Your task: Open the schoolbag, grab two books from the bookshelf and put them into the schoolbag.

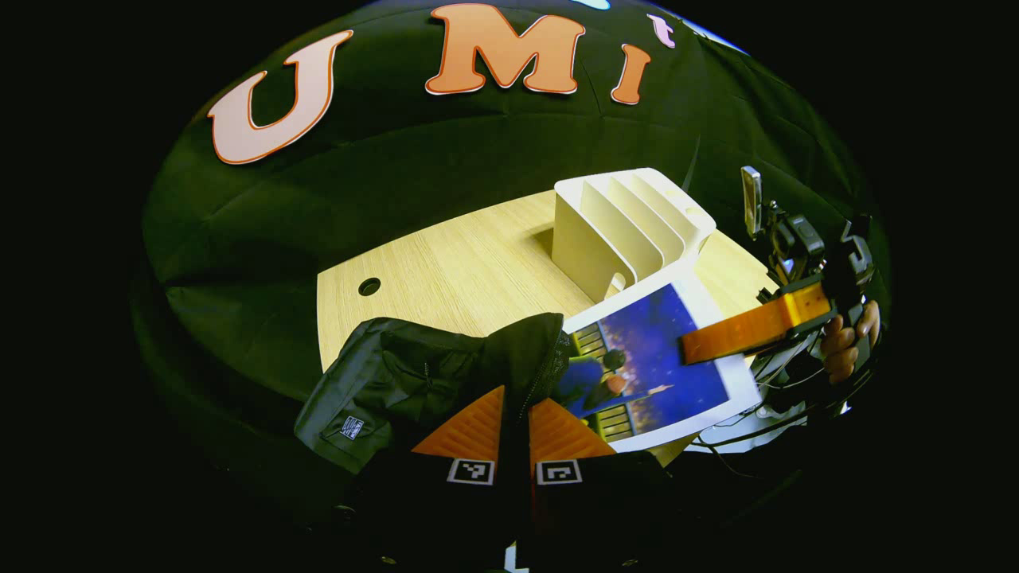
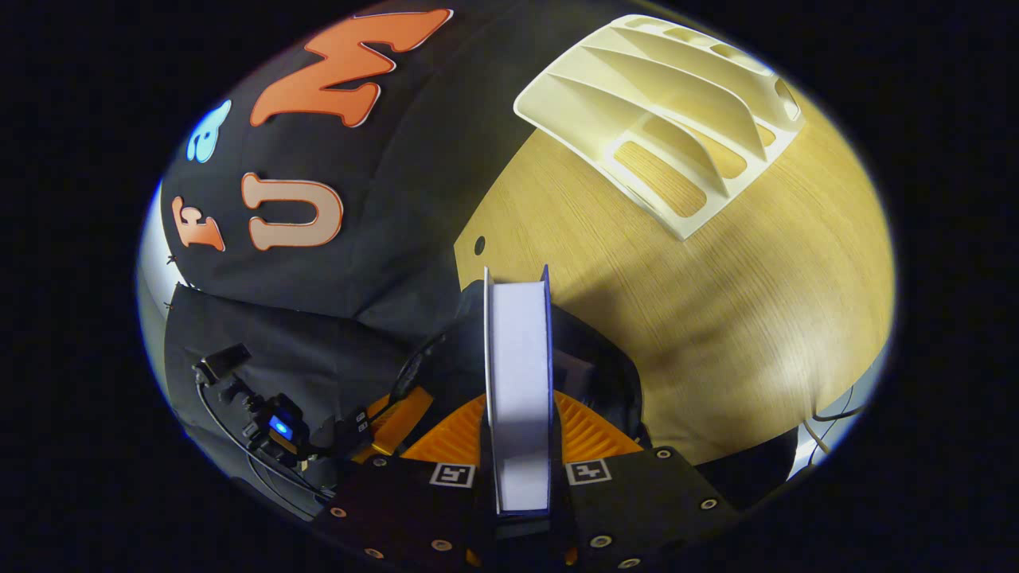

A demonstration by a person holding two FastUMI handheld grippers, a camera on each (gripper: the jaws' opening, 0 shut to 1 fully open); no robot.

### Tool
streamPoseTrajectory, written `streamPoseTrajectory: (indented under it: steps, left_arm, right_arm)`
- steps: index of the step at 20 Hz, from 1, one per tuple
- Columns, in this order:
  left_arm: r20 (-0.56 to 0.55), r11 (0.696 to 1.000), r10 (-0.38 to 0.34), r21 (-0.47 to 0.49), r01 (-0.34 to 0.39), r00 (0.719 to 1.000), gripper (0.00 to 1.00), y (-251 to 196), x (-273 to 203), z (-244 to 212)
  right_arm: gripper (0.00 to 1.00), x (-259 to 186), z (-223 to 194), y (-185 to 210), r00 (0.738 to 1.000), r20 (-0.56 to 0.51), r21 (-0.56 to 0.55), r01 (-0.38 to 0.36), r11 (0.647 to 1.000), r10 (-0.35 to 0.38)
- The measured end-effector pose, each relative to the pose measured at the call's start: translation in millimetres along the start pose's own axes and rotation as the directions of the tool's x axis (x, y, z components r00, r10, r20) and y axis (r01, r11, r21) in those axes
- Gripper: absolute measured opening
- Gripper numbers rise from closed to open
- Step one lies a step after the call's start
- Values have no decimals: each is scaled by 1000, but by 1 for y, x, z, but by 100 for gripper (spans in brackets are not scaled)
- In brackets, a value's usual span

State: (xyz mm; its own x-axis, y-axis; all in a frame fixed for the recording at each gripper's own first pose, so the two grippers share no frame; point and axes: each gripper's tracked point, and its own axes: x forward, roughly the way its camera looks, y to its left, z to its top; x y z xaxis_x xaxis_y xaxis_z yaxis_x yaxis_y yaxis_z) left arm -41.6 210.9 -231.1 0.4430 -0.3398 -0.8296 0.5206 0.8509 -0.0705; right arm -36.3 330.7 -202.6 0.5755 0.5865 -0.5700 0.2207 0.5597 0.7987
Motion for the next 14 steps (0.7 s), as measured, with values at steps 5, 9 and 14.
streamPoseTrajectory:
  steps: [5, 9, 14]
  left_arm:
    - [6, 1000, 4, -25, -4, 1000, 5, -4, 1, 1]
    - [17, 1000, 4, -16, -4, 1000, 5, -13, 0, 5]
    - [18, 1000, 15, -26, -15, 1000, 5, -20, 1, 7]
  right_arm:
    - [27, 31, -13, 1, 999, 0, 72, -49, 996, 49]
    - [27, 54, -19, 4, 996, 29, 75, -89, 993, 87]
    - [27, 74, -26, 5, 989, 53, 95, -146, 985, 142]
